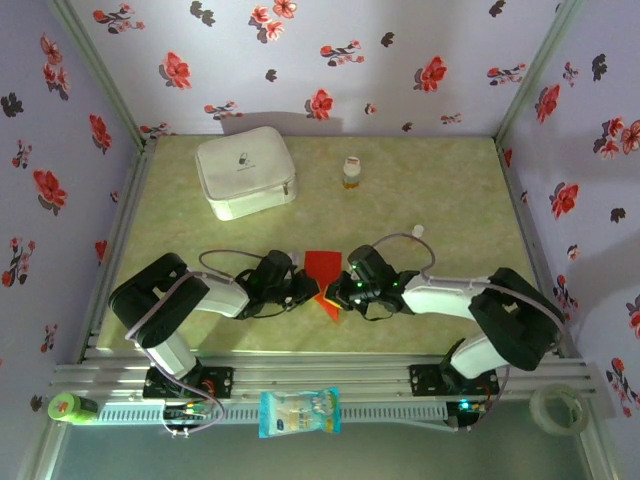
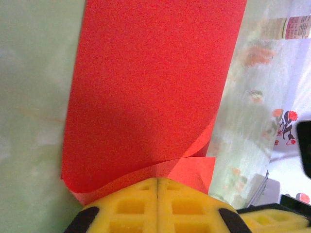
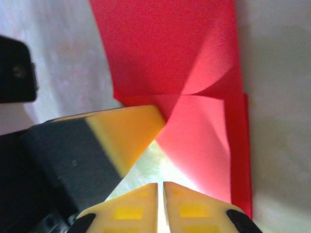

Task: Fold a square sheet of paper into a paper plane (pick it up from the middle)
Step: Third fold the triangle at the center of the table.

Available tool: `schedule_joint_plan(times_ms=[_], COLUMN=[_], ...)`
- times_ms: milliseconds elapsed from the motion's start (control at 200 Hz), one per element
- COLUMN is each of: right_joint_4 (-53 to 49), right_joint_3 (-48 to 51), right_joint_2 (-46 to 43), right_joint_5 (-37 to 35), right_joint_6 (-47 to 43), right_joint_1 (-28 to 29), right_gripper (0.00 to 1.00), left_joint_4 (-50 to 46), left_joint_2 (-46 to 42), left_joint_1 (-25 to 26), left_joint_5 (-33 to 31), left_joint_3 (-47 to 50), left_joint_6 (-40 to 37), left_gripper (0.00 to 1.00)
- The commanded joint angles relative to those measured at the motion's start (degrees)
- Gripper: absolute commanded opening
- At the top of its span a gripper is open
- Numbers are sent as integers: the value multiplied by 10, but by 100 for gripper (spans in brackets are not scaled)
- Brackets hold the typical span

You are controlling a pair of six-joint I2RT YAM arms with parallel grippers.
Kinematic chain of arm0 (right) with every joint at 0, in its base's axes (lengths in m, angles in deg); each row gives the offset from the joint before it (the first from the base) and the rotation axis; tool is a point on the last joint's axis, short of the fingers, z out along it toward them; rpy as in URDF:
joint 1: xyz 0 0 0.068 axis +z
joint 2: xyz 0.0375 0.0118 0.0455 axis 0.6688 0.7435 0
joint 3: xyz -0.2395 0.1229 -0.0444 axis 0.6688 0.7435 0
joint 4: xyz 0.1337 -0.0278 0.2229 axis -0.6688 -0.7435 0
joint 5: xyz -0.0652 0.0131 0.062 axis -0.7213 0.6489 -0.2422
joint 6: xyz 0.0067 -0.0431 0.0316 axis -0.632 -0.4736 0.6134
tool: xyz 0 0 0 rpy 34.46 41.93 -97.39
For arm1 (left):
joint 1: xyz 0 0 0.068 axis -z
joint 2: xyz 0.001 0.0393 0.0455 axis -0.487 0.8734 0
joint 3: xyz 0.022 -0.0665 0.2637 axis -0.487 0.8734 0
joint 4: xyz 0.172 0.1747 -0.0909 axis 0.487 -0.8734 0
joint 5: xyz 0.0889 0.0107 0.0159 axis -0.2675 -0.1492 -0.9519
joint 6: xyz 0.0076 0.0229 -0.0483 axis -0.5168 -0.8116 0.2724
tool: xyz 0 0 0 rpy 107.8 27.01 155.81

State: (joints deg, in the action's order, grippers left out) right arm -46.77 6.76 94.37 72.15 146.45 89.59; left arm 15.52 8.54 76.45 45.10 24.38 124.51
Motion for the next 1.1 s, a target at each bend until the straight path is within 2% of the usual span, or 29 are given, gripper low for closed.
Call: schedule_joint_plan(times_ms=[0, 230, 475, 580, 700, 885, 1095], right_joint_4=[19, 58, 56, 46, -9, -43, -7], right_joint_3=[-5, 49, 77, 87, 82, 47, 1], right_joint_2=[19, 35, 24, 3, -44, -101, -23], right_joint_5=[-2, 29, 38, 29, -4, -5, 0], right_joint_6=[22, 41, 41, 37, 10, -40, -36], right_joint_1=[3, 8, 28, 29, 29, 36, 62], right_gripper=[11, 10, 10, 10, 10, 12, 10], left_joint_4=[-20, -21, -21, -22, -22, -22, -27], left_joint_2=[16, 15, 16, 15, 14, 14, 14], left_joint_1=[1, 1, 1, 1, 1, 1, 1], left_joint_5=[-16, -16, -16, -17, -19, -20, -22], left_joint_3=[13, 13, 13, 15, 17, 16, 10], left_joint_6=[-1, 0, 1, 2, 2, 2, 6], left_gripper=[0, 0, 0, 0, 0, 0, 0])
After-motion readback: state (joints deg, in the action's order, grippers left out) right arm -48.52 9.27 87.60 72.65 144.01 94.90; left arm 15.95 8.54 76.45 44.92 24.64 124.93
